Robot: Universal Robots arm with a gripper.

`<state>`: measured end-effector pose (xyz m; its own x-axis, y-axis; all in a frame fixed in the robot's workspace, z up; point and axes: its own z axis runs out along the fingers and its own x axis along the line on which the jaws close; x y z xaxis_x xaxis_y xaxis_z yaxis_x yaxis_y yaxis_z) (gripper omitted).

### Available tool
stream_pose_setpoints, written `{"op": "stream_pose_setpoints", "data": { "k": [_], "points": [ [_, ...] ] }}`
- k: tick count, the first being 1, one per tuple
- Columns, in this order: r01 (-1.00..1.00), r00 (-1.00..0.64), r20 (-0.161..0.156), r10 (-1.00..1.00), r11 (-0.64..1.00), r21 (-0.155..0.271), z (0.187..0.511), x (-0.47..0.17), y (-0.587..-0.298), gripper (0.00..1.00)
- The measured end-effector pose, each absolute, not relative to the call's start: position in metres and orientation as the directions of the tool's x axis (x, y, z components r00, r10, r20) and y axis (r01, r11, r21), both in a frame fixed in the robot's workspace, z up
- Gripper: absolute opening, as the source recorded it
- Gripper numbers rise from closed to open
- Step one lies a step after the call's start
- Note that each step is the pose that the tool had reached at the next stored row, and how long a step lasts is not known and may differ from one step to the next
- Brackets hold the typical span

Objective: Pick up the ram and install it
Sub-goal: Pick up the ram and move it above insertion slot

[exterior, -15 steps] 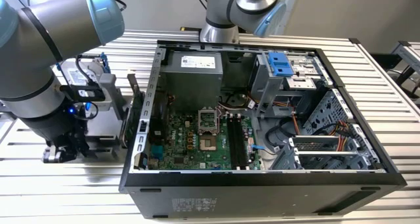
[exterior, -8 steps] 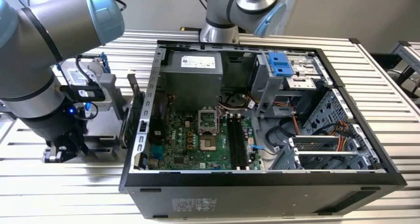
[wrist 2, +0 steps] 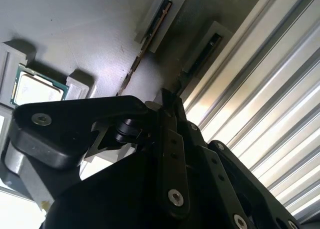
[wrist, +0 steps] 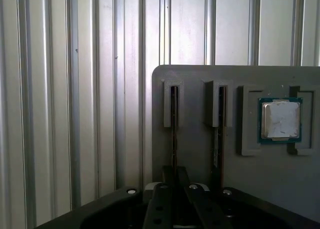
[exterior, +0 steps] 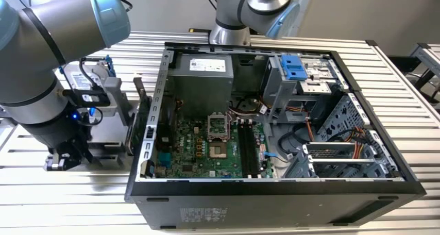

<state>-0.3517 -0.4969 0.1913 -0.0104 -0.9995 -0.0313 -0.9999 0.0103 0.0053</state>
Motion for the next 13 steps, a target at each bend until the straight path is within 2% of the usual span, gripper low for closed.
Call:
{"op": "stream_pose_setpoints", "data": {
  "k": [13],
  "points": [
    [-1.000, -0.010, -0.031, -0.999, 0.010, 0.005, 0.1913, -0.3517, -0.4972, 0.00]
  ]
}}
